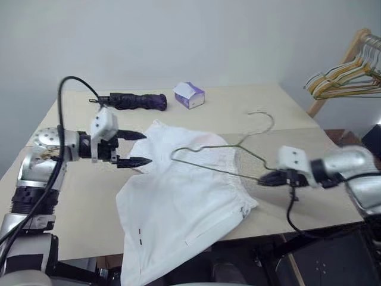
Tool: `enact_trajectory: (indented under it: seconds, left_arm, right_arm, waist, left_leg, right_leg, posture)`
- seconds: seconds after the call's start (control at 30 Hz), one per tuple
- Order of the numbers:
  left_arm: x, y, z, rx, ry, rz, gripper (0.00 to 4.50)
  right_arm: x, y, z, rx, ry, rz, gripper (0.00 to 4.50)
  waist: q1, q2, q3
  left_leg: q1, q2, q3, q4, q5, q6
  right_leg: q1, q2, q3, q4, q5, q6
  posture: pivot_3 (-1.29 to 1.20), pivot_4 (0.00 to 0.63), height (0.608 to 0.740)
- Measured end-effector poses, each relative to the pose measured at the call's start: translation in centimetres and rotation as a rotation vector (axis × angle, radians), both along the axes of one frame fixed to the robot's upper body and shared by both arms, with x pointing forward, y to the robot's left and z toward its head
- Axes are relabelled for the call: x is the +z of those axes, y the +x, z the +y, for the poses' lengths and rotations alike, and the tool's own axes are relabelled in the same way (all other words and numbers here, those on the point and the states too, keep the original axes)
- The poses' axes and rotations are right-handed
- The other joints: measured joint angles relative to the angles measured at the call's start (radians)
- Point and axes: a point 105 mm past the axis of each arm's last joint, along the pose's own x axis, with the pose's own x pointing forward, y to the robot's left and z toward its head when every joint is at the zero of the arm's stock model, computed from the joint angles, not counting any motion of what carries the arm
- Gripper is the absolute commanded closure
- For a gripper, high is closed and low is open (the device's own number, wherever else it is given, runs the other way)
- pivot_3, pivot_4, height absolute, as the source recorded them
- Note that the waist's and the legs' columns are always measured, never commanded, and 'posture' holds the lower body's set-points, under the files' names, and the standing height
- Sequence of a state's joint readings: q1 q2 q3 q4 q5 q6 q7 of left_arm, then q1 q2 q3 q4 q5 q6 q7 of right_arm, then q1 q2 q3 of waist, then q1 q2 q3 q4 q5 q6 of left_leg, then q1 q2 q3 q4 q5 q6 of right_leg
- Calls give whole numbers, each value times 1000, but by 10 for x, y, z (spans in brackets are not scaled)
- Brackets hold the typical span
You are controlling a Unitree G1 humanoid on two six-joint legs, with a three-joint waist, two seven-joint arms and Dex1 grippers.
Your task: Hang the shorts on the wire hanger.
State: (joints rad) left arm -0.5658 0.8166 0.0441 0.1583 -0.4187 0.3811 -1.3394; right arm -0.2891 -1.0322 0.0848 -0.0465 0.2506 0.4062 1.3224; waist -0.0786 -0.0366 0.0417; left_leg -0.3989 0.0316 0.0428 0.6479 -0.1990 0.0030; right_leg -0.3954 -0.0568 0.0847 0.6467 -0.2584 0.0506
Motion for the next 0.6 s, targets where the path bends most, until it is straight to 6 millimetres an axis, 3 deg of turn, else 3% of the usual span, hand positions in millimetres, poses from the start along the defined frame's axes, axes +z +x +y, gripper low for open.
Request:
enact_trajectory:
  seconds: [0.23,0.37,0.6]
  left_arm:
    - [9,-20,-27,-52,-182,-40,14]
    - [26,-28,-36,-90,-231,-57,14]
    - [26,-33,-44,-124,-217,-64,14]
  right_arm:
    - [-29,-25,-49,-413,169,318,4500]
    - [-42,-35,-63,-571,230,434,4500]
    - [-65,-31,-78,-750,273,492,4500]
  waist:
    - [6,1,0]
    - [5,1,0]
    - [6,1,0]
  left_leg:
    - [4,1,0,0,0,0]
    - [6,0,1,0,0,0]
    - [7,0,1,0,0,0]
  right_leg:
    - [3,1,0,0,-1,2]
    - [5,1,1,0,-1,3]
    - [6,1,1,-1,-2,2]
  posture:
    - [-64,7,740]
    - [-67,11,740]
    - [-62,6,740]
